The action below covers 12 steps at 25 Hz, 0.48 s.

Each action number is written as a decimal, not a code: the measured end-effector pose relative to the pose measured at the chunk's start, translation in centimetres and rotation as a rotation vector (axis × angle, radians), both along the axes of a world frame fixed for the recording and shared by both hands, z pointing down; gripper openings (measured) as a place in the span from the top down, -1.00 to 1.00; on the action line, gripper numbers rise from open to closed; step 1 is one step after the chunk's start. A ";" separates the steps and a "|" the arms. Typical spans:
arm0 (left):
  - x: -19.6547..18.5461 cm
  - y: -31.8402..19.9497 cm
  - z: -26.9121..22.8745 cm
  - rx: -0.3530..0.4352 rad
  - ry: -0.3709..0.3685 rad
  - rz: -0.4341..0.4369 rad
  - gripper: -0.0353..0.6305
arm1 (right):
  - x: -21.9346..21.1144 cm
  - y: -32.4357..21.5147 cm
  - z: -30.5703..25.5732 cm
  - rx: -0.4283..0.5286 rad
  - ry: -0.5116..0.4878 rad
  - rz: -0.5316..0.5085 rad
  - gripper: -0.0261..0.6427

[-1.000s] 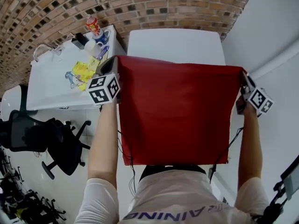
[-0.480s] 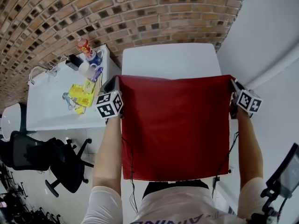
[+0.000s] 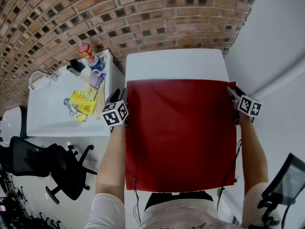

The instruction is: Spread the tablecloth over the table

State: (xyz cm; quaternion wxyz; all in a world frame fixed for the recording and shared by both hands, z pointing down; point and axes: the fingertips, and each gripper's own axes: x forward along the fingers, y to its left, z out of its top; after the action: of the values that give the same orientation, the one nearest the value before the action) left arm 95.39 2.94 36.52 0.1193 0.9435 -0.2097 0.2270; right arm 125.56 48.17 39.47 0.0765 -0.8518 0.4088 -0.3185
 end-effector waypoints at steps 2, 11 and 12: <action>-0.6 0.5 -0.3 0.002 0.011 0.006 0.41 | -0.3 0.1 -0.4 -0.008 0.032 0.002 0.08; -6.1 7.1 -8.4 0.083 0.171 0.053 0.66 | -7.5 3.7 -9.1 0.004 0.338 -0.002 0.90; -7.4 8.0 -9.6 0.109 0.187 0.049 0.74 | -9.0 4.2 -10.3 0.020 0.363 -0.004 0.90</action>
State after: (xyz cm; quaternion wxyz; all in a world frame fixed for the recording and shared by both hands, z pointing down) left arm 88.02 10.97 26.88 0.0811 0.9705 -0.1866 0.1289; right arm 116.55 52.33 29.17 0.0092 -0.8936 0.4208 -0.1557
